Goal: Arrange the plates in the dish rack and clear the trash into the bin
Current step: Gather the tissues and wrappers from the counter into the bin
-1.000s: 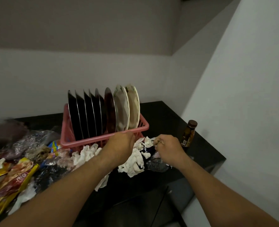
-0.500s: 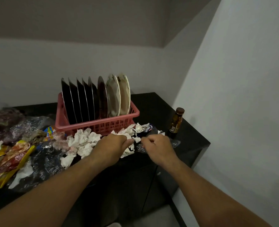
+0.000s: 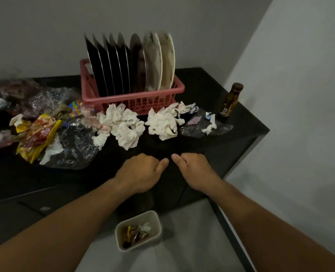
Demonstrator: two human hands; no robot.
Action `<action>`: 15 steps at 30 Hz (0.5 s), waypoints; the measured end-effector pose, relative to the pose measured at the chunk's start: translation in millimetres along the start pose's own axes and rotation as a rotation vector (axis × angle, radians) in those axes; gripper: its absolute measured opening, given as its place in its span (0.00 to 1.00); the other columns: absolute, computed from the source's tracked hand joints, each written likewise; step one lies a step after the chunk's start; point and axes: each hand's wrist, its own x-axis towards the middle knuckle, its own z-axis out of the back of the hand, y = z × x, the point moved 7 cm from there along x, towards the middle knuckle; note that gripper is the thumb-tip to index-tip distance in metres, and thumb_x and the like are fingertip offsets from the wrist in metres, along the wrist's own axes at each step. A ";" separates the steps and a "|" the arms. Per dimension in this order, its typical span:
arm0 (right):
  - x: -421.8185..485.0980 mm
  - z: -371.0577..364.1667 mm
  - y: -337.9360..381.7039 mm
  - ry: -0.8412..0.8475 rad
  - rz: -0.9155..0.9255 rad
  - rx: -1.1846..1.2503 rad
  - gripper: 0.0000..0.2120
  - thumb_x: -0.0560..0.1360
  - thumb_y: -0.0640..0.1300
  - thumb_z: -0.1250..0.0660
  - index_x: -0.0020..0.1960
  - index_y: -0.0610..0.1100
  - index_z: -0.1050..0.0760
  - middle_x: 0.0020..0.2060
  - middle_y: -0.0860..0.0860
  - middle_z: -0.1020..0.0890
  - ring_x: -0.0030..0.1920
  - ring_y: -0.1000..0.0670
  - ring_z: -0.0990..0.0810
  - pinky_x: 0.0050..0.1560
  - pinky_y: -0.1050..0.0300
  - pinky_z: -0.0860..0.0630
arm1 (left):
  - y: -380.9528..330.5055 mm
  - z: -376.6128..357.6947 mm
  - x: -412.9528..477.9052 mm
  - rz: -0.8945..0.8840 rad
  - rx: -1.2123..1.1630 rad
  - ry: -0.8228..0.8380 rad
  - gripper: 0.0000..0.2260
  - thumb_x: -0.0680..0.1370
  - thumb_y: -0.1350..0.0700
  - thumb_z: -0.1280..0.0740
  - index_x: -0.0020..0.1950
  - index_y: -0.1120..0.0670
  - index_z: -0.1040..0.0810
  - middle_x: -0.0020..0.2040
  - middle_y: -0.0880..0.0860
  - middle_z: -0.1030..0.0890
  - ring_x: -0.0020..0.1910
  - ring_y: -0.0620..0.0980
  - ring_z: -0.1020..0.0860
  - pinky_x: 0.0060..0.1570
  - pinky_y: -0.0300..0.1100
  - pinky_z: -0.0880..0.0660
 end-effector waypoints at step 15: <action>-5.1 -369.9 -210.1 0.169 -0.183 0.015 0.21 0.80 0.48 0.38 0.29 0.47 0.35 0.28 0.48 0.25 0.33 0.46 0.24 0.35 0.53 0.33 | 242.2 -309.8 -86.2 0.216 -0.016 0.163 0.24 0.82 0.45 0.44 0.27 0.52 0.32 0.28 0.51 0.25 0.30 0.49 0.25 0.33 0.43 0.31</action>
